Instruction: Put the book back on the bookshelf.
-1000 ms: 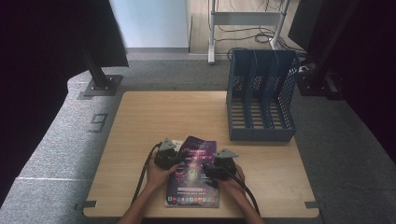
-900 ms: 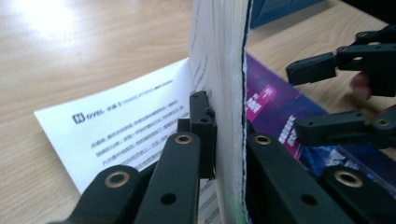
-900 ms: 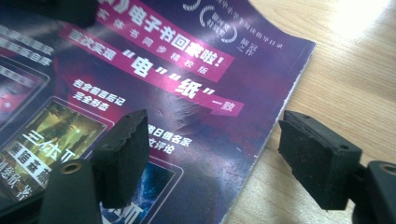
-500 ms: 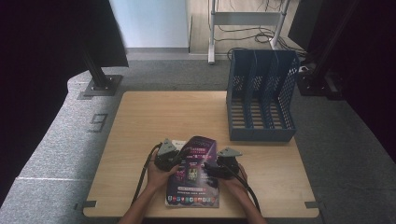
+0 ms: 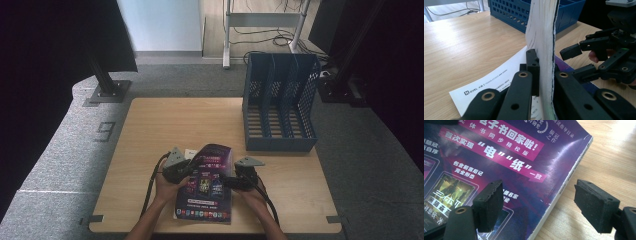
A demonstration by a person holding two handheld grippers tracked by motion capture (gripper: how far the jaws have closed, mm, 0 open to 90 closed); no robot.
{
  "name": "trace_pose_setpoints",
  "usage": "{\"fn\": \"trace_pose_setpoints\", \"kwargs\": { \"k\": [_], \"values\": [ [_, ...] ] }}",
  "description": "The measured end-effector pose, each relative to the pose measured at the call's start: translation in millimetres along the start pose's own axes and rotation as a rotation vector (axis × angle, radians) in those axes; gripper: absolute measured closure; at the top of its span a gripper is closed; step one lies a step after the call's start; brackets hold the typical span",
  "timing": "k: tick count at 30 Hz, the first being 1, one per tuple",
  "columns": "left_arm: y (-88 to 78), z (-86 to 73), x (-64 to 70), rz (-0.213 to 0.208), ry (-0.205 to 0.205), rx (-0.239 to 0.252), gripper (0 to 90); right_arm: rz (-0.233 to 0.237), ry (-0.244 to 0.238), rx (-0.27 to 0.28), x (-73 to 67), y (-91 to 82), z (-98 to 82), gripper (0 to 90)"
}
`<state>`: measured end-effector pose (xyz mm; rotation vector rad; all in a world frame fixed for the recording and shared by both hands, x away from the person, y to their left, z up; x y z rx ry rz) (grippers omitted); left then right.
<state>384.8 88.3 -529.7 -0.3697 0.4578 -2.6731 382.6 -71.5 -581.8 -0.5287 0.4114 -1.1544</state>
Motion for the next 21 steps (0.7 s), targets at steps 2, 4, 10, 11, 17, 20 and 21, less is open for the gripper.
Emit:
{"fn": "trace_pose_setpoints", "kwargs": {
  "k": [2,4,10,11,17,20,21],
  "values": [
    [-1.2,1.0,0.4,-0.004,-0.002,0.006,87.8,0.0,0.001,0.004,0.8,-0.3,0.8,22.8],
    [-2.4,2.2,0.9,-0.006,-0.001,0.012,87.8,0.0,0.0,0.004,1.2,-0.6,1.2,22.6],
    [-6.4,9.8,7.8,-0.028,0.008,0.03,87.8,0.012,0.005,0.015,1.3,-3.3,4.6,22.2],
    [-7.2,11.6,9.9,-0.032,0.013,0.032,87.8,0.014,0.006,0.018,1.2,-4.1,5.4,22.1],
    [-10.1,19.4,20.4,-0.056,0.037,0.047,87.8,0.053,0.024,0.041,-0.2,-8.9,10.3,21.4],
    [-10.9,21.5,23.4,-0.063,0.046,0.05,87.8,0.053,0.021,0.044,0.4,-9.9,11.3,21.0],
    [-11.4,22.2,24.3,-0.066,0.05,0.051,87.8,0.053,0.022,0.046,0.7,-10.0,11.7,20.8]
  ]
}}
Point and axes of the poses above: each handheld gripper's, and its own axes: y roughly forward along the jaws, z roughly out of its top, x roughly to its right, the point moved 8 cm from there along y, roughly forward along the jaws, and after that the axes turned 15 degrees about -z, right-handed, at the moved point
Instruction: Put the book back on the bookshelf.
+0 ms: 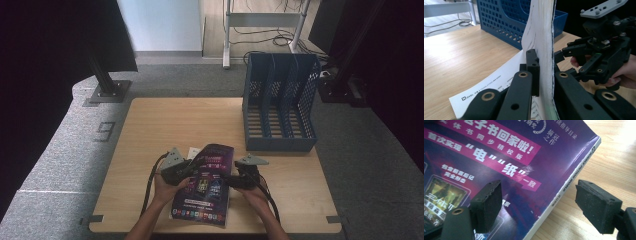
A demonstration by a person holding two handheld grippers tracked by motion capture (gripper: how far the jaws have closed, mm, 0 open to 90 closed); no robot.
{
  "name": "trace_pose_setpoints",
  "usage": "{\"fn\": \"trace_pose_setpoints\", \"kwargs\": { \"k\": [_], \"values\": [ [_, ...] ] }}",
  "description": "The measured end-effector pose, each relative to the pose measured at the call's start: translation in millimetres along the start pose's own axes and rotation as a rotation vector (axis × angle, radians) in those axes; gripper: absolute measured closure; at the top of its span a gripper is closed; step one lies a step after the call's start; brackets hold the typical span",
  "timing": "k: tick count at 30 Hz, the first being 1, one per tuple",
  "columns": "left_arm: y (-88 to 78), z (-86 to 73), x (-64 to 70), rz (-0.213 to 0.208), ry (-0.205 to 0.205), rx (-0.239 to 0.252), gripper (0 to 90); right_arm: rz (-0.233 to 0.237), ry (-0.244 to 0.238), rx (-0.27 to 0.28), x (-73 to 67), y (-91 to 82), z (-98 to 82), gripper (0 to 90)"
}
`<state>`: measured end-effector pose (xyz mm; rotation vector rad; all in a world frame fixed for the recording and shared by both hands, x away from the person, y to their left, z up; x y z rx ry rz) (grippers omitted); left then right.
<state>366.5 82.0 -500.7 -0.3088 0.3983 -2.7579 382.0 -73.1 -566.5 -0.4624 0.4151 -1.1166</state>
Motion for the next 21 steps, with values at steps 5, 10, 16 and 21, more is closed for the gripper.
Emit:
{"fn": "trace_pose_setpoints", "kwargs": {
  "k": [5,10,16,21],
  "values": [
    [-2.9,5.0,6.8,-0.017,0.021,0.006,87.8,0.013,0.006,0.006,1.6,-0.2,2.0,19.4],
    [-3.2,7.1,10.5,-0.034,0.026,0.013,87.8,0.032,0.02,0.017,2.3,-1.5,4.9,16.5],
    [-1.8,6.9,12.1,-0.037,0.031,0.008,87.8,0.068,0.023,0.014,-1.8,0.9,4.0,14.8],
    [-1.5,7.2,13.4,-0.043,0.022,0.007,87.7,0.094,0.028,0.01,-5.4,2.7,3.7,14.3]
  ]
}}
Point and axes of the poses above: each handheld gripper's, and its own axes: y roughly forward along the jaws, z roughly out of its top, x roughly to its right, the point moved 8 cm from there along y, roughly forward along the jaws, and after that the axes turned 15 degrees about -z, right-handed, at the moved point
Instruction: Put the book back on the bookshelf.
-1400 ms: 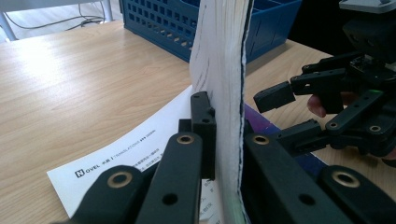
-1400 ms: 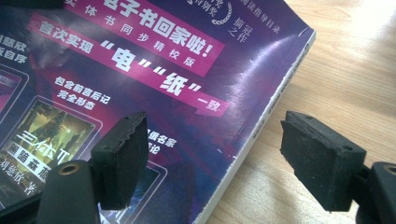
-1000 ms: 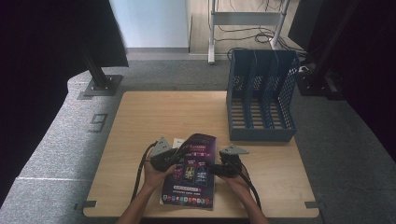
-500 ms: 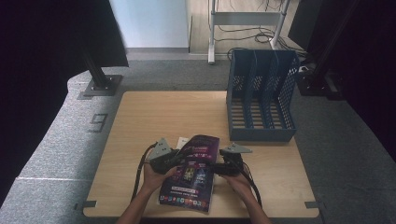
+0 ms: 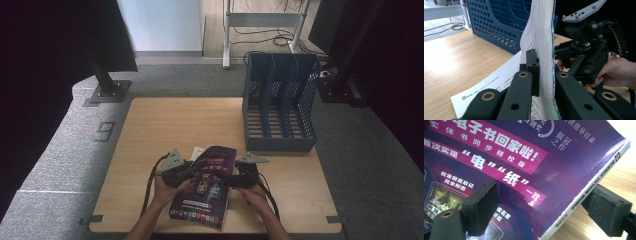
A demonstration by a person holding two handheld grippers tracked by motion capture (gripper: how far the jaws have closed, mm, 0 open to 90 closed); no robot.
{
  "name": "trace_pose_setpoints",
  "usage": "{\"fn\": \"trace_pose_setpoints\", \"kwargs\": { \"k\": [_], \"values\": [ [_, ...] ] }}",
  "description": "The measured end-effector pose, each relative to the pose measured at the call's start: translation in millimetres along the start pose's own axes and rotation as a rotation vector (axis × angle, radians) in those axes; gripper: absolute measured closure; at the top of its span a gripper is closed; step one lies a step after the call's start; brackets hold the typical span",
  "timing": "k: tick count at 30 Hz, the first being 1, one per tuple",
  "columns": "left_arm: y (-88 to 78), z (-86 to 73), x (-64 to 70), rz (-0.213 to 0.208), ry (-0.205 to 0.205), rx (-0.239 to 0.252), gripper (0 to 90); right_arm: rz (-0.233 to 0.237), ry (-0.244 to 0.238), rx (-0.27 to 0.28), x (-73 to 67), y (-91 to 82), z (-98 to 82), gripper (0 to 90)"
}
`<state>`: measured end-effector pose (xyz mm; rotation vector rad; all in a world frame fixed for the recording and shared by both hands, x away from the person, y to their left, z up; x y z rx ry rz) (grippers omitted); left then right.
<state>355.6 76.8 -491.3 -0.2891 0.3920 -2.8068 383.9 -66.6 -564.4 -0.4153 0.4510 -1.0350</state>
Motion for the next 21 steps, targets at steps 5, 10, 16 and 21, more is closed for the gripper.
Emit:
{"fn": "trace_pose_setpoints", "kwargs": {
  "k": [5,10,16,21],
  "values": [
    [-0.9,0.7,0.2,-0.005,-0.003,0.002,87.7,0.008,0.014,0.006,0.5,-1.3,1.6,17.6],
    [-0.9,-3.9,-5.3,-0.008,-0.048,-0.007,87.7,-0.003,0.014,0.013,2.3,-5.0,2.8,24.3],
    [5.9,-14.5,-11.3,-0.006,-0.078,-0.035,87.6,-0.009,0.013,0.013,1.5,-9.2,4.4,27.7],
    [6.9,-19.6,-16.5,-0.008,-0.111,-0.046,87.6,-0.024,0.009,-0.004,2.2,-8.3,2.1,30.8]
  ]
}}
Point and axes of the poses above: each handheld gripper's, and its own axes: y roughly forward along the jaws, z roughly out of its top, x roughly to its right, the point moved 8 cm from there along y, roughly forward along the jaws, and after that the axes turned 15 degrees about -z, right-handed, at the moved point
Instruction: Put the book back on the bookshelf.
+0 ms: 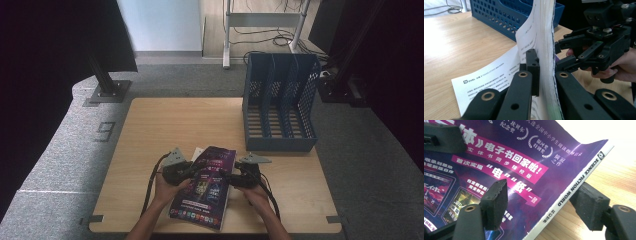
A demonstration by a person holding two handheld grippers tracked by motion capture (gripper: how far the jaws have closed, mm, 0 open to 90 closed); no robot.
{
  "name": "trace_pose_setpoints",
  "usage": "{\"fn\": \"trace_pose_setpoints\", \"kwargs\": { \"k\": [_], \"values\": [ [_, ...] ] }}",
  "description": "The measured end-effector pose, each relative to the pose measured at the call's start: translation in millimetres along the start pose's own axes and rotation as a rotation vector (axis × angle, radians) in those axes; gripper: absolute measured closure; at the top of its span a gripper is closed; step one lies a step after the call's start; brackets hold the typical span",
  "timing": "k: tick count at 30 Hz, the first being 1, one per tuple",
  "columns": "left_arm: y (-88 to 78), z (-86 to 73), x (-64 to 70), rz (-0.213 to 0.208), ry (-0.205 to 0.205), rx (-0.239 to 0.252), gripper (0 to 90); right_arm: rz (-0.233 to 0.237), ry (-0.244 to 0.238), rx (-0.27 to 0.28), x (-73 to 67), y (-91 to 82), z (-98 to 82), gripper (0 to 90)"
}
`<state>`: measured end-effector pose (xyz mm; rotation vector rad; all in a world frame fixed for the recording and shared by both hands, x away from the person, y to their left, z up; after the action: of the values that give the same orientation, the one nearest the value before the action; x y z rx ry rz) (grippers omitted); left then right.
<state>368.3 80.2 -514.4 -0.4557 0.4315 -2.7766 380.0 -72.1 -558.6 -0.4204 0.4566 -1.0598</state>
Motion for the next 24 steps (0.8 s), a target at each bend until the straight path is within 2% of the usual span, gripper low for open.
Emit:
{"fn": "trace_pose_setpoints", "kwargs": {
  "k": [13,17,24],
  "values": [
    [7.1,-17.7,-16.8,0.009,-0.067,-0.056,87.5,-0.004,-0.008,-0.025,-2.8,2.1,-3.4,33.6],
    [12.4,-24.0,-19.7,0.027,-0.056,-0.095,87.5,-0.02,-0.008,-0.052,-1.9,7.6,-8.3,33.6],
    [17.6,-31.6,-25.3,0.034,-0.08,-0.128,87.4,-0.046,-0.016,-0.09,-0.4,16.4,-14.6,33.6]
  ]
}}
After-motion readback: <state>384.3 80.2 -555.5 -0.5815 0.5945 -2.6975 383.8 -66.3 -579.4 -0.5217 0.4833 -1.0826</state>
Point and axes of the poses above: each handheld gripper's, and its own axes: y roughly forward along the jaws, z roughly out of its top, x roughly to its right, the point moved 8 cm from there along y, roughly forward along the jaws, and after that the axes turned 15 degrees about -z, right-handed, at the moved point
